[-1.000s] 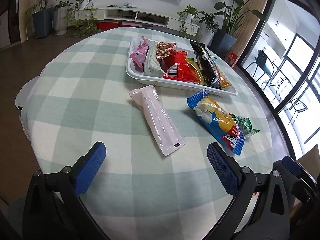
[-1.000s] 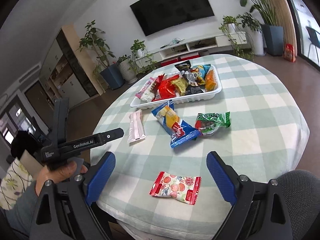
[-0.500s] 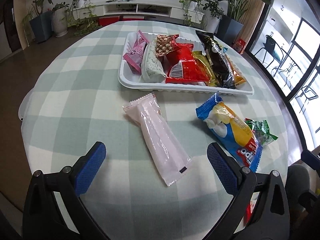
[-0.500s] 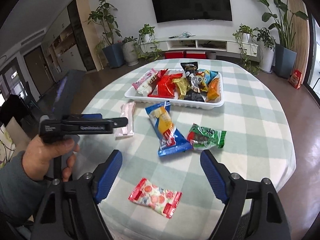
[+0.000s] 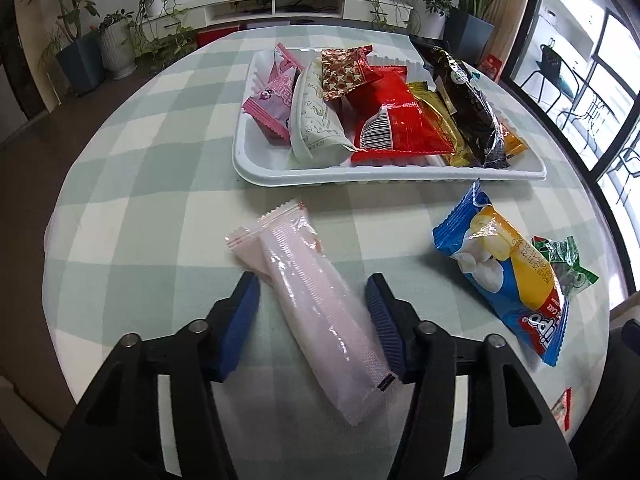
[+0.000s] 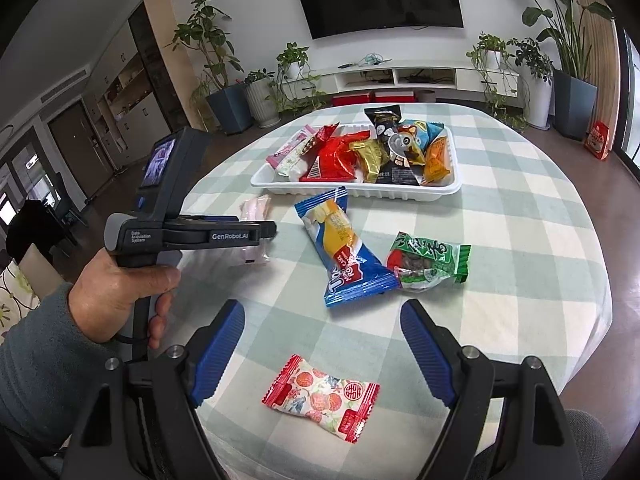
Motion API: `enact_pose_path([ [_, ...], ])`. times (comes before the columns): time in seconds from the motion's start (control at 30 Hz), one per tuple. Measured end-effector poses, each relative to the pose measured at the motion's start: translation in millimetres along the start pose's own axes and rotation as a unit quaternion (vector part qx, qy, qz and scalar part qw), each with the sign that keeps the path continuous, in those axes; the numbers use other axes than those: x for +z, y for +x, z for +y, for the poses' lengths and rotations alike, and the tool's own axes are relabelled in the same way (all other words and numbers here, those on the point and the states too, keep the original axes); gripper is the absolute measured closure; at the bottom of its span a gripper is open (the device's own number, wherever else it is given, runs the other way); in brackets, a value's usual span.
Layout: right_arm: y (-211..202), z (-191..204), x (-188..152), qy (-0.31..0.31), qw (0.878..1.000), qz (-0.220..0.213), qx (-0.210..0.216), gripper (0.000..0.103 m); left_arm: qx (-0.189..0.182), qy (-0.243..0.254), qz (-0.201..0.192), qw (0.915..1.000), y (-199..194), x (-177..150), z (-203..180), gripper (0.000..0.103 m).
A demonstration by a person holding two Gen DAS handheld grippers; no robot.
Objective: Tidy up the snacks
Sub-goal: 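Grasp the pink bar wrapper with the left tool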
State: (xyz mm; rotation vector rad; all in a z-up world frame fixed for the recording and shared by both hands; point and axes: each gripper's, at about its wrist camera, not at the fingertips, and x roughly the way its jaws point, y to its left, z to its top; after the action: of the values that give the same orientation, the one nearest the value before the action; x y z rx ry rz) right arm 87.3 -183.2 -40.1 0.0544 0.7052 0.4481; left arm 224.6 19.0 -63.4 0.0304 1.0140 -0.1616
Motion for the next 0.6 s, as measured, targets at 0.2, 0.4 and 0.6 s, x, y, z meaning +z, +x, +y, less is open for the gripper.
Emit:
enact_pose_path([
  [0.2, 5.5, -0.1, 5.5, -0.018, 1.0, 0.01, -0.009, 0.02, -0.007, 0.038, -0.007, 0.9992, -4.6, -5.7, -2.5, 0.071],
  [0.4, 18.5, -5.7, 20.6, -0.037, 0.999, 0.025, -0.02, 0.02, -0.02, 0.061, -0.01, 0.9979, -11.7, -15.2, -2.4, 0.077],
  [0.6, 42.9, -0.9, 33.9, -0.076, 0.996, 0.052, -0.022, 0.023, -0.069, 0.032, -0.01, 0.997, -24.2, -27.5, 9.8, 0.078],
])
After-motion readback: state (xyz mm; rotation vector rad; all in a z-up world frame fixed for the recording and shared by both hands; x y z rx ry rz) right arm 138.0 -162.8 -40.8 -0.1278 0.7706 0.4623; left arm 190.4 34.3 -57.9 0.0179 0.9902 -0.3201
